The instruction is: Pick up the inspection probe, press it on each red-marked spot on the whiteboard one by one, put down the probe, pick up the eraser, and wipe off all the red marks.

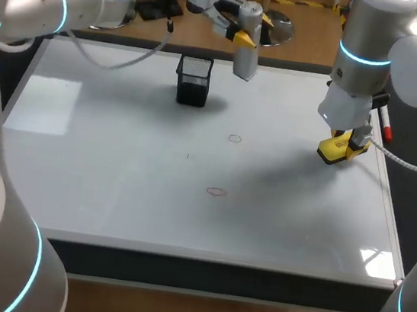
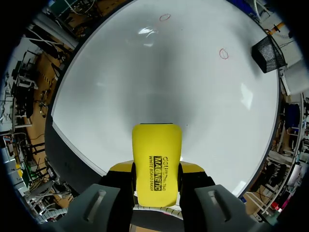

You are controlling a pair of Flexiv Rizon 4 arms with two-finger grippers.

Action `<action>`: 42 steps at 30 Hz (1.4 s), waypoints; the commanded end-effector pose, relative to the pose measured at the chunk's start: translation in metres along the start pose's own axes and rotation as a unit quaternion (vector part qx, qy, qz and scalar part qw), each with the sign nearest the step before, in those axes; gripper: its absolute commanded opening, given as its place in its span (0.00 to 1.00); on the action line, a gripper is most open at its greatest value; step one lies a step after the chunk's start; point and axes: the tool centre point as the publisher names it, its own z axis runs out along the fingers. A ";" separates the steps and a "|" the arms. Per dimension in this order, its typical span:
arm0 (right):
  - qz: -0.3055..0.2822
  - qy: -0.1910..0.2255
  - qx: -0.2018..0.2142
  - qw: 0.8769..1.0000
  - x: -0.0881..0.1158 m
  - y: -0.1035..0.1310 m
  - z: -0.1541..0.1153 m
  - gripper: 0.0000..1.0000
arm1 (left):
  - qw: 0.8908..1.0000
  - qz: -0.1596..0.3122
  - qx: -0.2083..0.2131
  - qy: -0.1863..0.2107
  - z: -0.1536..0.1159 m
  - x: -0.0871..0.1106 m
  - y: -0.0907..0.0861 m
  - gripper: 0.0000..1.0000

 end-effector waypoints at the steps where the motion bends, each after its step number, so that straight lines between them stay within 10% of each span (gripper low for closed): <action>1: 0.000 0.001 0.002 1.000 -0.001 0.000 -0.001 0.00 | 0.990 0.000 0.019 0.139 -0.004 -0.012 0.009 0.00; 25: 0.000 0.001 0.002 1.000 -0.001 0.000 -0.001 0.00 | 0.989 -0.002 0.017 0.147 -0.004 -0.024 0.014 0.00; 42: -0.186 -0.003 0.030 0.982 -0.061 0.106 -0.003 0.00 | 0.989 -0.002 0.017 0.147 -0.004 -0.024 0.014 0.00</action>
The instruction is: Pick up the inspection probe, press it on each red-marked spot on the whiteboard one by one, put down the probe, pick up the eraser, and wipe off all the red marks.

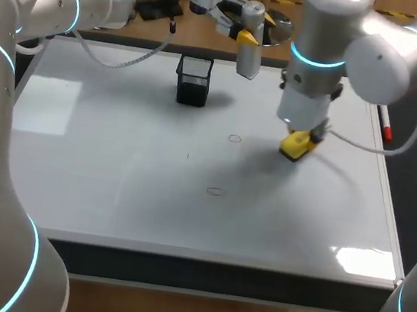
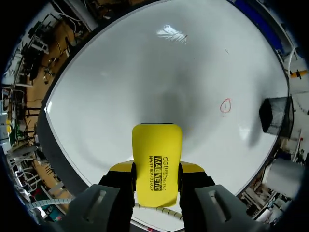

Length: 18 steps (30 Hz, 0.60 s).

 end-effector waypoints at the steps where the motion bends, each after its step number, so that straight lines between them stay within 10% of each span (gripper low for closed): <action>1: -0.028 0.012 0.011 0.999 -0.025 0.018 0.004 0.00 | 0.988 -0.001 0.005 0.157 -0.003 -0.007 0.004 0.00; 18: -0.204 -0.009 -0.005 0.979 -0.105 0.084 0.018 0.00 | 0.988 -0.001 0.005 0.157 -0.003 -0.007 0.004 0.00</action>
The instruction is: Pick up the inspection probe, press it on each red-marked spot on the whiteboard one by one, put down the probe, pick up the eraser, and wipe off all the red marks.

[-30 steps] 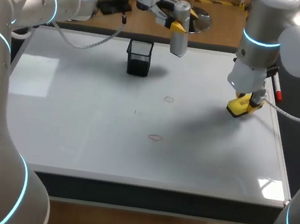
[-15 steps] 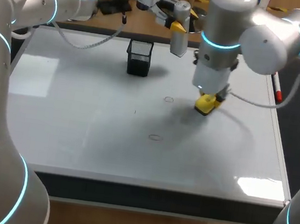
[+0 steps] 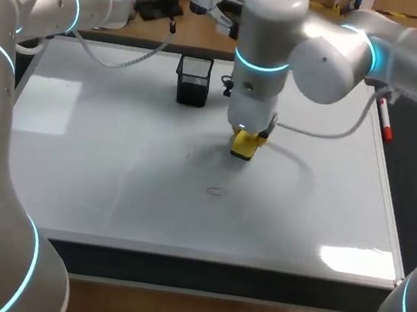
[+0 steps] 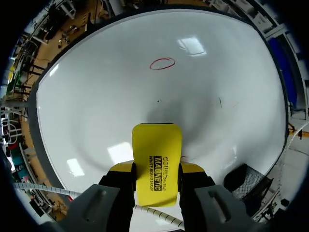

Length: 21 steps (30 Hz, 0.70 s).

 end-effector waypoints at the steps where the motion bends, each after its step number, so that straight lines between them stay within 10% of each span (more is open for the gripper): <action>1: -0.026 0.013 -0.004 1.000 -0.024 -0.001 0.012 0.00 | 0.988 -0.001 0.005 0.157 -0.002 -0.007 0.004 0.00; 21: -0.110 0.001 -0.017 0.994 -0.060 0.001 0.022 0.00 | 0.988 -0.001 0.005 0.157 -0.002 -0.007 0.004 0.00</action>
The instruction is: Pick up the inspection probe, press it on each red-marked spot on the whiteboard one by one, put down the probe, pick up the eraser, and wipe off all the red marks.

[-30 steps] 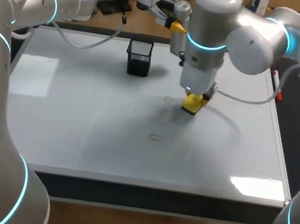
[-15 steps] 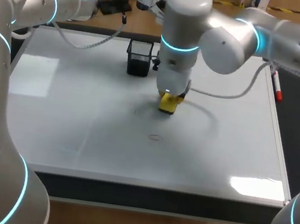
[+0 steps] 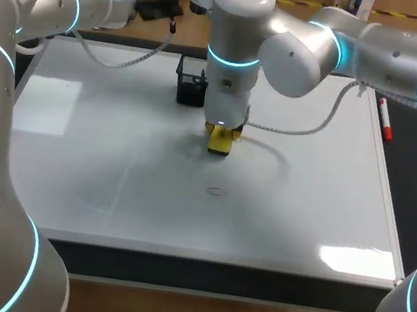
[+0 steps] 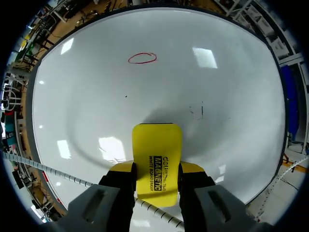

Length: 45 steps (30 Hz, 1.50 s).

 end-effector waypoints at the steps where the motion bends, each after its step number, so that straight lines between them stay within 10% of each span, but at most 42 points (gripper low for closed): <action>1: -0.004 0.004 -0.006 1.000 -0.001 -0.005 0.006 0.00 | 0.988 -0.001 0.005 0.157 -0.003 -0.007 0.004 0.00; 27: 0.076 0.037 -0.027 0.996 0.078 -0.020 0.023 0.00 | 0.988 -0.001 0.005 0.157 -0.003 -0.007 0.004 0.00; 45: 0.156 0.016 0.004 0.988 0.147 -0.031 -0.037 0.00 | 0.988 -0.001 0.005 0.157 -0.003 -0.007 0.004 0.00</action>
